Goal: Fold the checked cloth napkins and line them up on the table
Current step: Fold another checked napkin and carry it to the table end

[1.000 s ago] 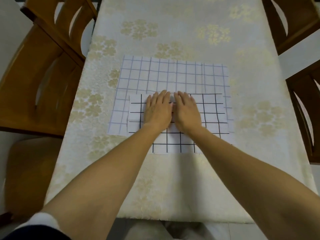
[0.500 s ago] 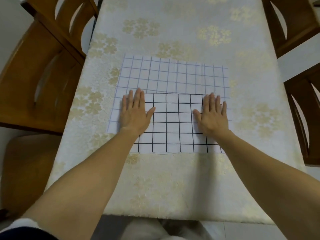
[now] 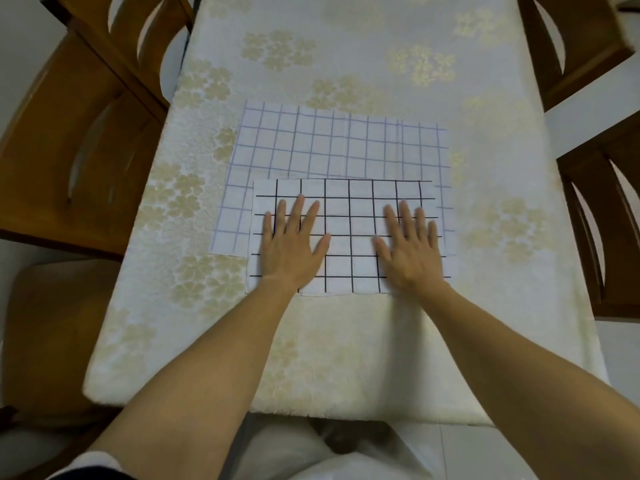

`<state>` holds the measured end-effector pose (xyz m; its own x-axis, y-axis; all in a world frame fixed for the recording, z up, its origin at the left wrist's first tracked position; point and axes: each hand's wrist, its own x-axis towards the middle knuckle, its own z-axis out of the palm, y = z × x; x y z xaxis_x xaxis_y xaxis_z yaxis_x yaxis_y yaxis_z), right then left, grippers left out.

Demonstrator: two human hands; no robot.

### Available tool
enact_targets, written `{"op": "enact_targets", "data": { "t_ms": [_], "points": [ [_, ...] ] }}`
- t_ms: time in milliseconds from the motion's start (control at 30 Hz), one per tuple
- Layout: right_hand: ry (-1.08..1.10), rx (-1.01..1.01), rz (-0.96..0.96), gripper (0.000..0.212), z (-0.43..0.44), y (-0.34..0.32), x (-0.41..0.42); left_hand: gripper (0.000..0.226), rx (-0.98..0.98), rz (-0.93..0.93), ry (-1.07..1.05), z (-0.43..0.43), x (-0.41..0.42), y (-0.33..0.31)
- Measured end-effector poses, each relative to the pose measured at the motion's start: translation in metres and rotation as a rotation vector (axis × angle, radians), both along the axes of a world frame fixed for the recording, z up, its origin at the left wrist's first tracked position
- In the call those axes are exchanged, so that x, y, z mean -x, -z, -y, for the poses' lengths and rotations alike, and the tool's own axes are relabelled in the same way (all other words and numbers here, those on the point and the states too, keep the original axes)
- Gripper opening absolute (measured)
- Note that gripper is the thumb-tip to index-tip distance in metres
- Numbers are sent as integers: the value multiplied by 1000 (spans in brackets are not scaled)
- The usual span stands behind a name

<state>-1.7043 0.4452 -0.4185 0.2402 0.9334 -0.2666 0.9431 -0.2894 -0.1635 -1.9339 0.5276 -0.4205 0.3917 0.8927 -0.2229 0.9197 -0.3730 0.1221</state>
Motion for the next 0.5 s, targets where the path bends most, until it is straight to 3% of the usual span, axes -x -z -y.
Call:
{"op": "enact_targets", "data": {
  "t_ms": [200,267,367,500],
  "points": [
    [91,59,36,73,22,-6,-56,78,9,-55,-43,-15,43,-6],
    [137,-54,17,74,15,-11,-57,78,-16,-52,-35,-21,41,-17],
    [118,-256,35,68,-14,-20,-47,69,-79,65,15,-33,10,-35],
    [-8,-237,-73,61,-75,-37,-28,66,-11,127,196,-52,-46,-33]
  ]
}}
